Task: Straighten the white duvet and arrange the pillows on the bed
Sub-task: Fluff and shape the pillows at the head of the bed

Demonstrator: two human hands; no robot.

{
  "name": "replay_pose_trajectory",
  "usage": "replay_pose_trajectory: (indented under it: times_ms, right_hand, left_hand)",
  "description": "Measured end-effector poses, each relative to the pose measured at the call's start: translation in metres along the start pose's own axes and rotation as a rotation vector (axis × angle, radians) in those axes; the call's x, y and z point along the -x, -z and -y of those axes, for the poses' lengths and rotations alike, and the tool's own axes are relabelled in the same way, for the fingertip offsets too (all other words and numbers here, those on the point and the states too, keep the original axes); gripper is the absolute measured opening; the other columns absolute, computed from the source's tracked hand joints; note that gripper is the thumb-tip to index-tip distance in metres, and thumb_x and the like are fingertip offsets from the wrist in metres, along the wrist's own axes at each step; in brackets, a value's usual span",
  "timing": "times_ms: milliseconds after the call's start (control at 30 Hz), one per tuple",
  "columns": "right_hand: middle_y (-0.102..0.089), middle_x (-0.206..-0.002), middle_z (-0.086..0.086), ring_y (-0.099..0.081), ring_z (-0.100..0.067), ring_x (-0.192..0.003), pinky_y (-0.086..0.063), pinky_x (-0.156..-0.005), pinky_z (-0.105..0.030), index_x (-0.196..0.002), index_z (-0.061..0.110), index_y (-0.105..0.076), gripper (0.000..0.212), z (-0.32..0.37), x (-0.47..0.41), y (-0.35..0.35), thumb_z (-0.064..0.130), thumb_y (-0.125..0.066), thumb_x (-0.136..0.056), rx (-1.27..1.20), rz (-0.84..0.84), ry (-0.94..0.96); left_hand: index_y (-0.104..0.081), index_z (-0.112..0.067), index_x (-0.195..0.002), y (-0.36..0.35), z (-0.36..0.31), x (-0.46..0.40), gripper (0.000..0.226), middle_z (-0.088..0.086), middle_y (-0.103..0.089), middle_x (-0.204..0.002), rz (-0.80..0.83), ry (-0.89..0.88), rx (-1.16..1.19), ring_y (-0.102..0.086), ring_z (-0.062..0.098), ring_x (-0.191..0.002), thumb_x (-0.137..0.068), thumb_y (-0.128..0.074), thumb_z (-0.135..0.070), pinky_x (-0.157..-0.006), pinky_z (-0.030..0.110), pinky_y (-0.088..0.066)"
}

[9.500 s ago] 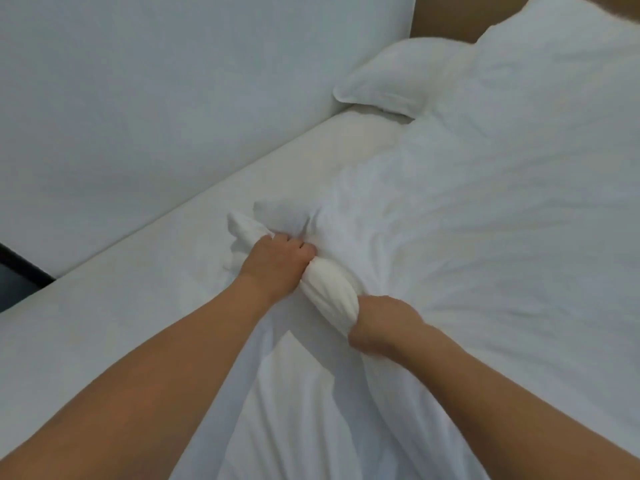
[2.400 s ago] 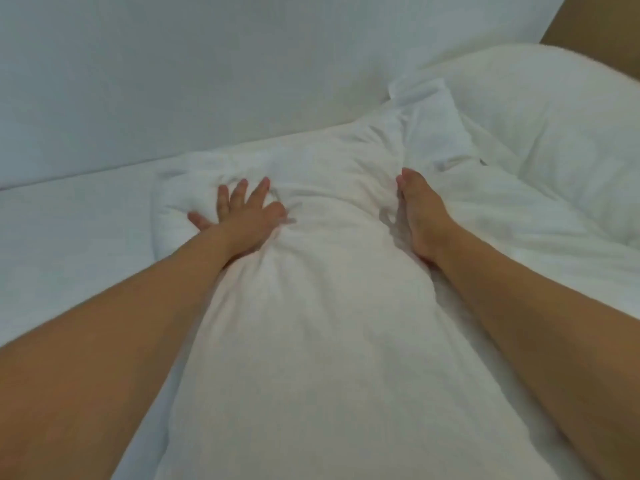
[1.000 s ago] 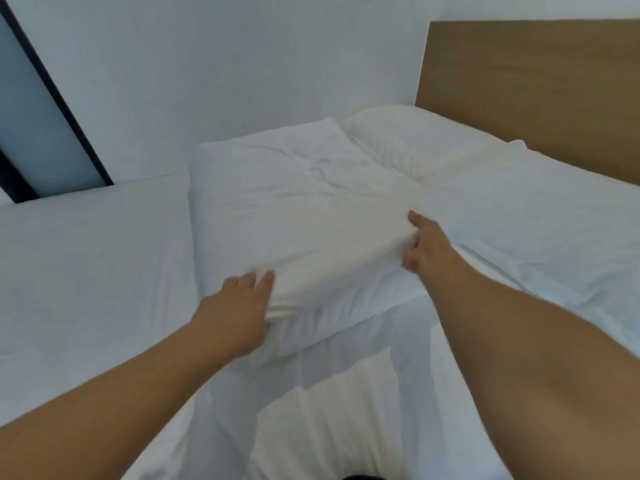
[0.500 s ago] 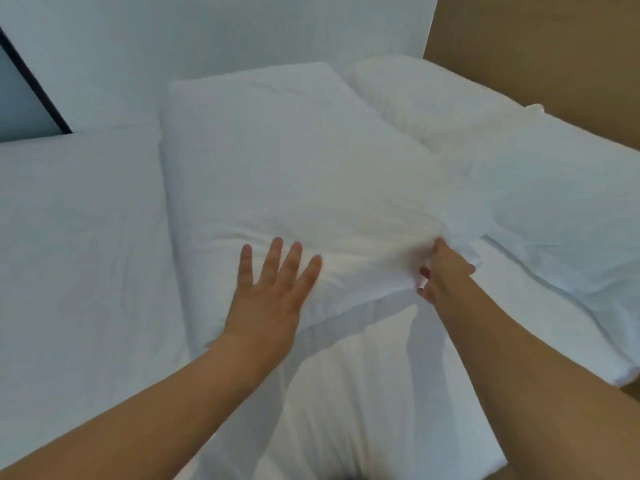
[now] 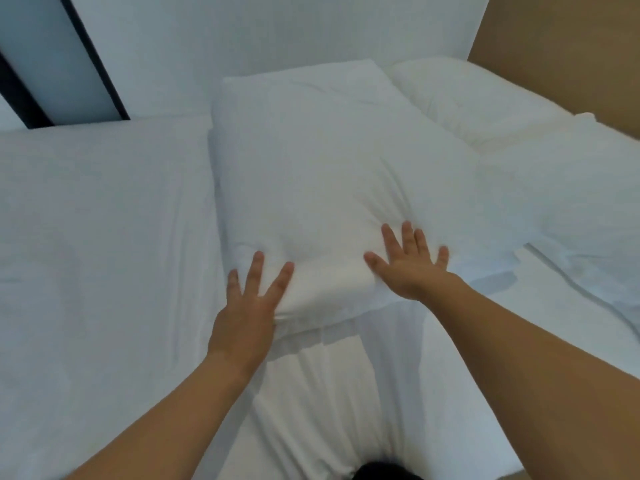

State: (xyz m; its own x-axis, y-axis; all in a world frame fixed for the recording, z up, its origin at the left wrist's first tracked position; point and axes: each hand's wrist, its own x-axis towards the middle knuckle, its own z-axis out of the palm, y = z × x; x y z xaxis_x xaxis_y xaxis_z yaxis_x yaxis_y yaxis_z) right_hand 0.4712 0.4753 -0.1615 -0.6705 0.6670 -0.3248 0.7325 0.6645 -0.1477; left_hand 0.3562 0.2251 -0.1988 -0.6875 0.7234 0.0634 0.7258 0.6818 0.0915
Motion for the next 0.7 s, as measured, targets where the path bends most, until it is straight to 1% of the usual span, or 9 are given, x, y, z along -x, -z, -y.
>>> replay_pose_trajectory:
  times_ms: [67, 100, 133, 200, 300, 367, 433, 567, 700]
  right_hand:
    - [0.024, -0.159, 0.004, 0.018, -0.019, -0.147, 0.005, -0.113, -0.064, -0.15, 0.041, 0.013, 0.073, -0.007, 0.003, 0.006, 0.072, -0.016, -0.091, 0.018, 0.028, -0.021]
    - [0.016, -0.161, 0.003, 0.01, -0.021, -0.148, 0.0, -0.113, -0.065, -0.151, 0.04, 0.004, 0.073, -0.008, 0.001, 0.013, 0.071, -0.022, -0.091, 0.011, 0.035, -0.022]
    - [0.005, -0.162, 0.001, -0.001, -0.024, -0.149, -0.007, -0.113, -0.064, -0.151, 0.038, -0.008, 0.072, -0.007, -0.002, 0.023, 0.069, -0.03, -0.091, 0.005, 0.026, -0.018]
    - [-0.022, -0.156, -0.006, -0.025, -0.031, -0.141, -0.018, -0.112, -0.06, -0.145, 0.033, -0.03, 0.063, 0.0, -0.01, 0.045, 0.063, -0.04, -0.09, 0.051, -0.07, -0.012]
    - [-0.021, -0.156, -0.006, -0.022, -0.031, -0.142, -0.01, -0.114, -0.059, -0.148, 0.03, -0.024, 0.062, 0.014, -0.025, 0.065, 0.06, -0.031, -0.094, 0.106, -0.267, 0.017]
    - [-0.002, -0.162, 0.0, -0.002, -0.029, -0.148, 0.003, -0.113, -0.061, -0.152, 0.037, -0.002, 0.065, 0.022, -0.04, 0.064, 0.063, -0.021, -0.095, 0.098, -0.333, 0.047]
    - [0.008, -0.162, 0.002, 0.008, -0.028, -0.148, 0.009, -0.113, -0.062, -0.151, 0.042, 0.009, 0.064, 0.022, -0.058, 0.06, 0.064, -0.013, -0.095, 0.096, -0.374, 0.057]
    - [0.013, -0.161, 0.004, 0.017, -0.023, -0.147, 0.015, -0.113, -0.06, -0.15, 0.043, 0.009, 0.066, 0.001, -0.077, 0.023, 0.068, 0.001, -0.09, 0.08, -0.395, 0.04]
    - [0.021, -0.16, 0.005, 0.024, -0.019, -0.145, 0.019, -0.114, -0.054, -0.15, 0.039, 0.014, 0.064, -0.005, -0.08, -0.023, 0.065, 0.005, -0.092, 0.087, -0.485, 0.041]
  left_hand:
    - [0.024, -0.05, -0.143, 0.007, -0.008, 0.003, 0.099, -0.002, 0.026, -0.158, 0.097, -0.041, -0.085, 0.001, 0.045, -0.145, -0.09, -0.044, -0.001, -0.078, 0.037, -0.052]
    - [0.025, -0.048, -0.144, 0.012, -0.011, 0.004, 0.097, 0.0, 0.027, -0.158, 0.153, -0.062, -0.151, 0.004, 0.047, -0.144, -0.09, -0.043, -0.005, -0.095, 0.048, -0.046]
    - [0.024, -0.046, -0.145, 0.021, -0.012, 0.004, 0.094, 0.003, 0.026, -0.158, 0.21, -0.091, -0.232, 0.007, 0.047, -0.144, -0.091, -0.046, -0.014, -0.107, 0.062, -0.029]
    - [0.014, -0.044, -0.148, 0.05, -0.008, -0.012, 0.093, 0.004, 0.018, -0.16, 0.37, -0.154, -0.378, 0.01, 0.04, -0.146, -0.085, -0.054, -0.04, -0.102, 0.076, 0.005]
    - [-0.023, -0.049, -0.144, 0.1, -0.007, -0.061, 0.073, -0.005, -0.001, -0.161, 0.513, -0.117, -0.196, 0.003, 0.025, -0.148, -0.078, -0.053, -0.062, -0.101, 0.076, 0.009]
    - [-0.027, -0.045, -0.144, 0.112, -0.008, -0.099, 0.063, -0.008, -0.002, -0.161, 0.333, -0.063, 0.002, 0.003, 0.02, -0.148, -0.085, -0.045, -0.06, -0.107, 0.072, 0.006]
    - [-0.017, -0.041, -0.149, 0.099, -0.01, -0.132, 0.063, -0.009, 0.001, -0.161, 0.139, 0.015, 0.116, 0.006, 0.02, -0.148, -0.092, -0.035, -0.057, -0.109, 0.07, 0.005]
    - [0.004, -0.048, -0.149, 0.024, -0.017, -0.137, 0.062, -0.012, 0.01, -0.161, 0.107, 0.094, 0.2, 0.015, 0.021, -0.148, -0.093, -0.015, -0.066, -0.108, 0.072, 0.0]
    - [0.007, -0.046, -0.15, -0.027, -0.017, -0.115, 0.063, -0.01, 0.008, -0.162, -0.124, 0.114, 0.126, 0.014, 0.021, -0.148, -0.092, -0.006, -0.067, -0.111, 0.069, 0.0]
